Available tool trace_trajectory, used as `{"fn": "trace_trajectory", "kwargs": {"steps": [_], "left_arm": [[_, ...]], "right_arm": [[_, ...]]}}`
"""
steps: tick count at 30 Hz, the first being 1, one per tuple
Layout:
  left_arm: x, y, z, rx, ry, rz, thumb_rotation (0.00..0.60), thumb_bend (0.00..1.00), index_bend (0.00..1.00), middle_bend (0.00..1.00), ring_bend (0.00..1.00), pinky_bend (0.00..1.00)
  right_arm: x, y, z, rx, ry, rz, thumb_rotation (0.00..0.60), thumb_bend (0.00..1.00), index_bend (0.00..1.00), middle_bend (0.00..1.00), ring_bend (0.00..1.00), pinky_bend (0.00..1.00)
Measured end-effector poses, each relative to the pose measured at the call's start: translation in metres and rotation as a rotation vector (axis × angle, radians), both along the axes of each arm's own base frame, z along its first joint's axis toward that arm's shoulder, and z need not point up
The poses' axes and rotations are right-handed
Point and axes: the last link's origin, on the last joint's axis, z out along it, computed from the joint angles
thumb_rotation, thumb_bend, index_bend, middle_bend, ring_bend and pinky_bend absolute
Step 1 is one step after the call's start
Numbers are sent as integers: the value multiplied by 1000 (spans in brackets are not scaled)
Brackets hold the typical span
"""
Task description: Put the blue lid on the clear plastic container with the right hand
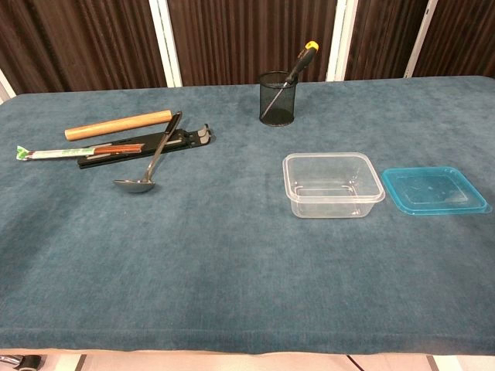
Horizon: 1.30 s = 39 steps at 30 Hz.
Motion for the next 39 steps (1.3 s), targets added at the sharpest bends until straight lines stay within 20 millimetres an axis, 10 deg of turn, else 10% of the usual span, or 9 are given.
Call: {"fn": "trace_trajectory", "kwargs": {"steps": [7,24,39], "left_arm": [[1,2,-3,-22,-2,-4,600,497,0,2,1,41],[1,8,-10,-74,4,-5,600,495,0,1,1,41],[2,10,-14,-95,11,-6,600,496,0,2,1,41]], "right_arm": [[2,-22,-7,62,-23,4,600,158,0,0,0,0],[29,-150,-35,398,128,-129,600,159,2,0,0,0],[37,-180,-84,478,170,-171,600,158,111,27,0,0]]}}
